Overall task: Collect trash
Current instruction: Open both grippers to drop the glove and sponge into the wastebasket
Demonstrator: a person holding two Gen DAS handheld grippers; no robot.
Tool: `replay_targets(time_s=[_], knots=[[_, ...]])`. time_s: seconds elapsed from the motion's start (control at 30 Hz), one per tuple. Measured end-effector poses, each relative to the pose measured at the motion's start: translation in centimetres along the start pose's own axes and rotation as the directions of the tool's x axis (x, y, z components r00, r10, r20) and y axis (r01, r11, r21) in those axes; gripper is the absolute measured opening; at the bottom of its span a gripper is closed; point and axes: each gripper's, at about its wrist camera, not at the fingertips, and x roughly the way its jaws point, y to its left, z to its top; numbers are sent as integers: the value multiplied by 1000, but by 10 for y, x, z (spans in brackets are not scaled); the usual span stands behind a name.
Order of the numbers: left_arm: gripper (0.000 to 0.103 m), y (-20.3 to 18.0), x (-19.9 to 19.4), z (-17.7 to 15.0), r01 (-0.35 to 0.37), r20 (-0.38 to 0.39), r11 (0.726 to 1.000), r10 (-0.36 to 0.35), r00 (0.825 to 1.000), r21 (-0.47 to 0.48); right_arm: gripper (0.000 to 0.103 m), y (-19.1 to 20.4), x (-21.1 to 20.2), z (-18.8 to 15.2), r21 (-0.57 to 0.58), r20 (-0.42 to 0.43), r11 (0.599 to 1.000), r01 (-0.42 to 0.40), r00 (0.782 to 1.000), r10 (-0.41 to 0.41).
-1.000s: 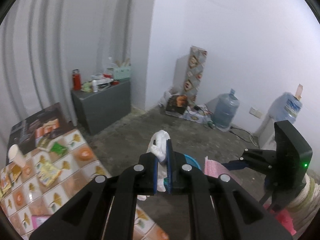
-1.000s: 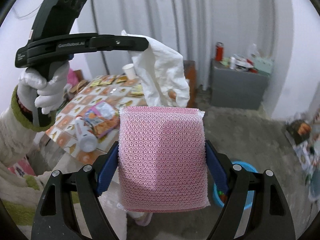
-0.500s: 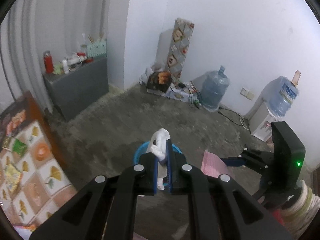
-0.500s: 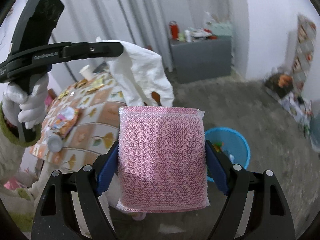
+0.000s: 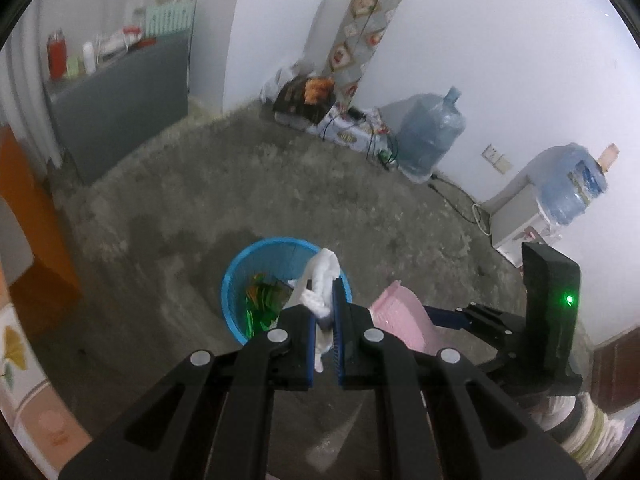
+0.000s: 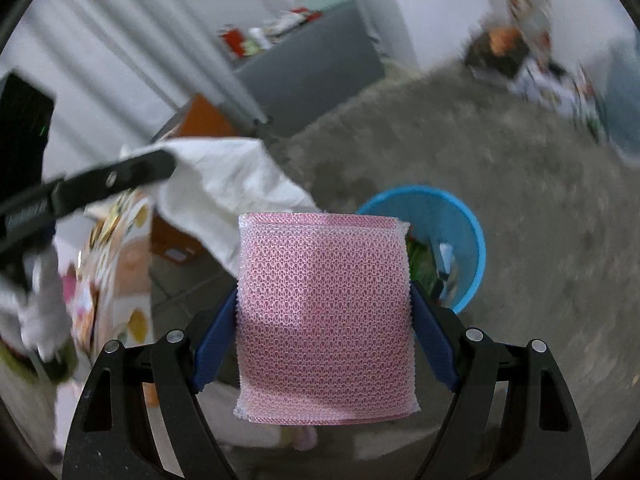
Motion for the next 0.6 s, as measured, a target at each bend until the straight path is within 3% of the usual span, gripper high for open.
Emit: replay_targets(time_s=[0.2,0.27,0.33,0.47,0.6], knots=[[10,25,63,13,11,-48,995,-16,999,-95,79,-35,52,18,152,-36,988,31,999,-25],[33,33,81,17,29,-49,990,-36,998,-136,81,-46,68,23,191,-31,980,55,998,-50],[41,39,91,17,43,-41,985,-51,998,-167,84,-55,90,25,228,-41,972,63,998,-55],[46,47,88,13,82,-19,974,-88,996,-212,84,-78,123,18,296,-83,947,123,991,-103],[46,49,70,12,80,4,979,-81,997,-187,84,-81,119,11,314,-70,940,132,991,-116]])
